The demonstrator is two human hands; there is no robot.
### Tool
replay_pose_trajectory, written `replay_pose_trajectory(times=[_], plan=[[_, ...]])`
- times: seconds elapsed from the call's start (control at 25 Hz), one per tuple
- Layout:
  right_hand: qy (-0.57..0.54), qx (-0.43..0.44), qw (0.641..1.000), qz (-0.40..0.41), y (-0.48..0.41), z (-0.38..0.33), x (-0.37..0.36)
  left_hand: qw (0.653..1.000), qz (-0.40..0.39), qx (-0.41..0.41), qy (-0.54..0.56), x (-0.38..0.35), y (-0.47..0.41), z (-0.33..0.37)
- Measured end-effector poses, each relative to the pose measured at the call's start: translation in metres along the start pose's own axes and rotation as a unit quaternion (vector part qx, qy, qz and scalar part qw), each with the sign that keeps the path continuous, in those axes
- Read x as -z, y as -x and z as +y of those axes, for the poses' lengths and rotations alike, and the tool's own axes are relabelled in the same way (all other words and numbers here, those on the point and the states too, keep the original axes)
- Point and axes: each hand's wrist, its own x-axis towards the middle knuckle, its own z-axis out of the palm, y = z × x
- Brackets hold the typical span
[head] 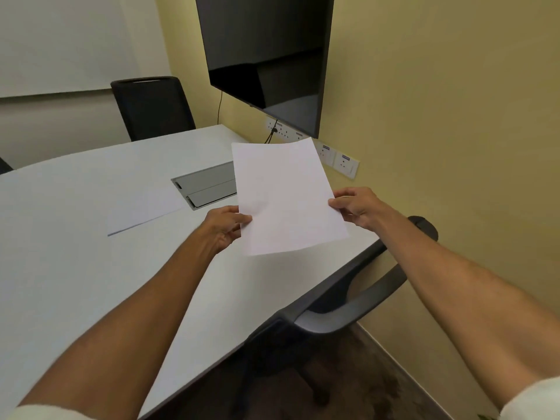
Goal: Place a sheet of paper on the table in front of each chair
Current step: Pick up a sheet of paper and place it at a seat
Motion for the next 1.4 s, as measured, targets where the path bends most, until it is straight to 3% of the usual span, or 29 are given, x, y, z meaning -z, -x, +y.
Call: replay_pose_trajectory(times=[0.2,0.52,1.0,1.4], plan=[[0.093,-0.007,0.992,-0.086,-0.091,-0.005,-0.027,0.998,0.054,0.010,0.033,0.015,-0.060,-0.005],[0.175,-0.050,0.971,-0.152,-0.197,0.012,-0.054,0.992,0.107,0.055,0.025,0.021,-0.134,-0.028],[0.232,-0.122,0.931,-0.256,-0.293,0.111,-0.074,0.962,0.235,0.138,0.017,0.005,-0.189,-0.121],[0.246,-0.162,0.918,-0.267,-0.323,0.197,-0.083,0.937,0.294,0.183,-0.041,0.006,-0.209,-0.185]])
